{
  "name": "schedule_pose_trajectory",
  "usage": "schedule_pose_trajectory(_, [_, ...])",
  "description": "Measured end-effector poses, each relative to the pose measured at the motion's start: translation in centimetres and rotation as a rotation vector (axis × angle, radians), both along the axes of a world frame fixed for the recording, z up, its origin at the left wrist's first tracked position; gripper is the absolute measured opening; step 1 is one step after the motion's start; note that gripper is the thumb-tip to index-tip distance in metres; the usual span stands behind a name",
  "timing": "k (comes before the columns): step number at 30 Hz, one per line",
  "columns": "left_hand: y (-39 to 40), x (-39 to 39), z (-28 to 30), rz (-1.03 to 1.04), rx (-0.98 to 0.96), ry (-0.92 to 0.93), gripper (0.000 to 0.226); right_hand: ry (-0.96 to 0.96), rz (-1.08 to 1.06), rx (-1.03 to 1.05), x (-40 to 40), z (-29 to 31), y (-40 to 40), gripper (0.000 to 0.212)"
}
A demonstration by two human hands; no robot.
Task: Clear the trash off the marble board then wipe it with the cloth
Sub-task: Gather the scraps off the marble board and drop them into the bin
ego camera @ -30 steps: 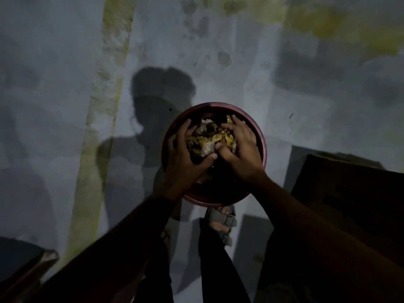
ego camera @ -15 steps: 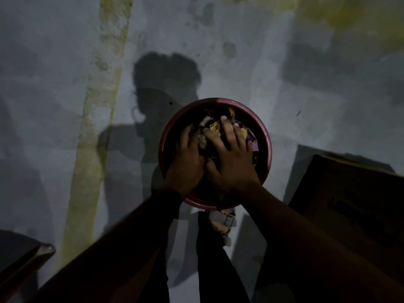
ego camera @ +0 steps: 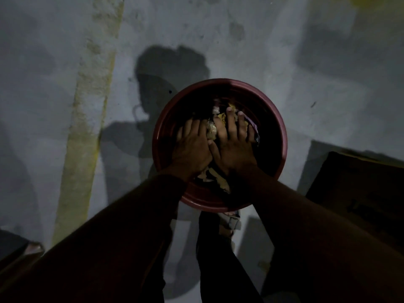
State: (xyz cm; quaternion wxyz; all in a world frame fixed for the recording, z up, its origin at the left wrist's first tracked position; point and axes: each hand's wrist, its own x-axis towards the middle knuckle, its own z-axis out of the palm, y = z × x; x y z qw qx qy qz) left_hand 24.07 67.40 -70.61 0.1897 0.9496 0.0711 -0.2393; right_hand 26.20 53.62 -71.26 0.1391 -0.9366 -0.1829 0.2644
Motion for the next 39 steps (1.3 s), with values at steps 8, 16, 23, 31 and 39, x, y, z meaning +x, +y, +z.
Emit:
schedule_pose_trajectory(8, [0.5, 0.0, 4.6, -0.057, 0.038, -0.016, 0.080, -0.026, -0.118, 0.059, 0.3, 5.5, -0.4, 0.060])
schedule_pose_trajectory(16, [0.4, -0.2, 11.2, -0.003, 0.063, -0.124, 0.092, 0.043, -0.155, 0.192, 0.3, 12.3, -1.4, 0.062])
schedule_pose_trajectory(23, [0.9, -2.1, 23.1, -0.006, -0.005, -0.147, 0.082, 0.017, -0.122, 0.133, -1.8, 24.1, -1.5, 0.061])
schedule_pose_trajectory(31, [0.7, -4.6, 42.6, -0.154, 0.006, -0.224, 0.070, -0.105, -0.269, 0.094, -6.5, 43.3, -1.5, 0.059])
schedule_pose_trajectory(39, [-0.1, -10.0, 61.2, -0.467, -0.020, -0.458, 0.067, -0.299, -0.493, 0.035, -16.7, 61.8, -4.1, 0.058])
